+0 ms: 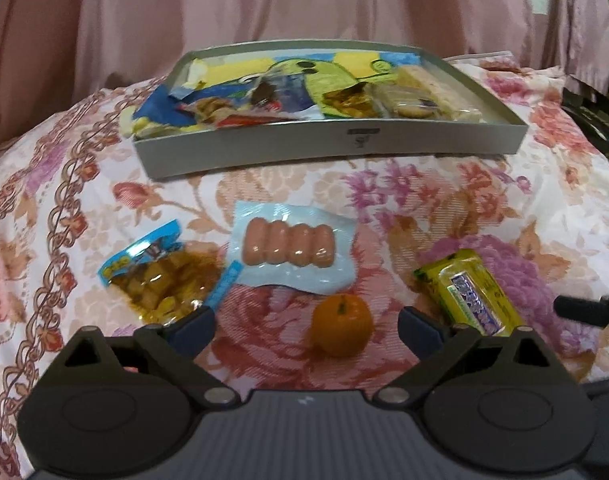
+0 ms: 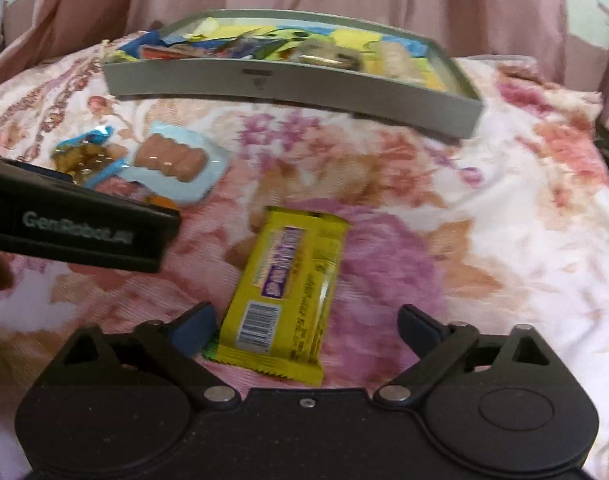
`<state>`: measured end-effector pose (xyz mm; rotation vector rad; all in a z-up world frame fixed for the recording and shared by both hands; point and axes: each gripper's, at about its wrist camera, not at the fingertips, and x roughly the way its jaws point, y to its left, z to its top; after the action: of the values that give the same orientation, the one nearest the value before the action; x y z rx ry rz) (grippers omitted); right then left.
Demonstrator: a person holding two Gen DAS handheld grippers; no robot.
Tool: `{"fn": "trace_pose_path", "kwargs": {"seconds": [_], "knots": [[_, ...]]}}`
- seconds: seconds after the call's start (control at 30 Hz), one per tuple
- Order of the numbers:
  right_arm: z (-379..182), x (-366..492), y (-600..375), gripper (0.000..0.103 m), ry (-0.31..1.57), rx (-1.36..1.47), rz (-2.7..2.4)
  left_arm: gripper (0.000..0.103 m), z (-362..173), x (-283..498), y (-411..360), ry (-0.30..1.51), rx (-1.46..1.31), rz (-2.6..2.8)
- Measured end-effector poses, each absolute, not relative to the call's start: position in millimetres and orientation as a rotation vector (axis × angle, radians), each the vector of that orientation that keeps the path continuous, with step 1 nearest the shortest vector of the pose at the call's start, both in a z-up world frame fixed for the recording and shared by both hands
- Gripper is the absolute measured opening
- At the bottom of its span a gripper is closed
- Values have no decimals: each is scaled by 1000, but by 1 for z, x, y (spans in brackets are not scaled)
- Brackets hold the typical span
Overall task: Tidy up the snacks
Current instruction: 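Grasp the yellow candy bar with the right gripper while the left grasps the mandarin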
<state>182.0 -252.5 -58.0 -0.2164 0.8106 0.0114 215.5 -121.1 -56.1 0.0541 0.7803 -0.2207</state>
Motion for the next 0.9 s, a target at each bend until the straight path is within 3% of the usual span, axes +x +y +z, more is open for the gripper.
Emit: {"fn": "trace_pose_path", "kwargs": {"seconds": [0.4, 0.57, 0.83, 0.9], "knots": [[-61, 188, -259, 89, 817, -213, 85, 82, -62, 216, -128, 788, 81, -259], [-62, 192, -262, 89, 831, -158, 85, 67, -66, 216, -127, 803, 66, -259], [-62, 194, -266, 76, 839, -84, 120, 40, -66, 214, -128, 813, 65, -279], [-61, 193, -266, 70, 836, -76, 130, 38, -65, 213, -130, 817, 70, -276]]}}
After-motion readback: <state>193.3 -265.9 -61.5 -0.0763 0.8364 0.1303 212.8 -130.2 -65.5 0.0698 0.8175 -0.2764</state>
